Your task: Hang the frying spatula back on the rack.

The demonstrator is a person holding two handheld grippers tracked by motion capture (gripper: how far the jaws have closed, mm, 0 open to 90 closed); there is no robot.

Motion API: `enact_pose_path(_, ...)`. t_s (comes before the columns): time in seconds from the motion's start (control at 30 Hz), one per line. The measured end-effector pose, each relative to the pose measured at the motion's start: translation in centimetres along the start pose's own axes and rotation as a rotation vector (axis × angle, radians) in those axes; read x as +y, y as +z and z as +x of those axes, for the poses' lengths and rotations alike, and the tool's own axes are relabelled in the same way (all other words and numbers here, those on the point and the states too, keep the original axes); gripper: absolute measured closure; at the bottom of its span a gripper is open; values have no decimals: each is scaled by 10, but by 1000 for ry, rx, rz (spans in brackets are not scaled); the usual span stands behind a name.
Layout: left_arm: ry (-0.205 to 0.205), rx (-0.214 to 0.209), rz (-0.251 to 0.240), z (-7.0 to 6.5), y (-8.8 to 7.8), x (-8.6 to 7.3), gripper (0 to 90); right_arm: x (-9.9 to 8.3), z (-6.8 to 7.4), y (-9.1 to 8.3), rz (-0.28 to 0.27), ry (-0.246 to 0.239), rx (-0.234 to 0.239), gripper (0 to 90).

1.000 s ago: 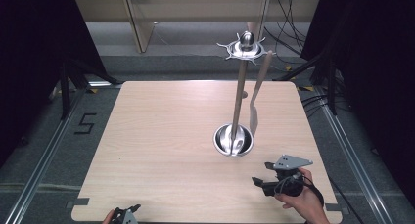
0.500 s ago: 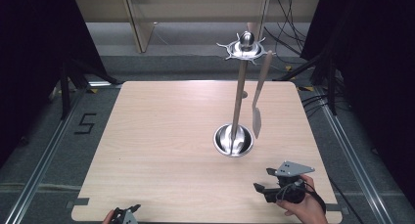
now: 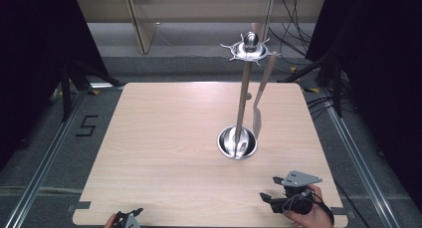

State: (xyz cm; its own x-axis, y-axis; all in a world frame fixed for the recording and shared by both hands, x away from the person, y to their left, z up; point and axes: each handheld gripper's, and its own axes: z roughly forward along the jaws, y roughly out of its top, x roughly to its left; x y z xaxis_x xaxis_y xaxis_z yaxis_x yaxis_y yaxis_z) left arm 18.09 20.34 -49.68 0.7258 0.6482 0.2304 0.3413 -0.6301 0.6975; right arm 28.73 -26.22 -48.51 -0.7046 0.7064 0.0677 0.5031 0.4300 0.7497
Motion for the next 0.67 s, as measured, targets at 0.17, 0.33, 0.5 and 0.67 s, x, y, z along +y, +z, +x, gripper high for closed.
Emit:
enact_pose_path(0.17,3,0,0,0,0,0,148,-2,1,-1,6,-1,2,271)
enact_pose_path(0.33,2,0,0,0,0,0,148,-4,2,-2,1,12,2,271)
enact_pose_path(0.5,2,0,0,0,0,0,148,-5,1,-2,-3,2,-4,270)
enact_pose_path(0.67,11,2,20,1,-1,1,148,-6,1,-3,-7,-1,-7,270)
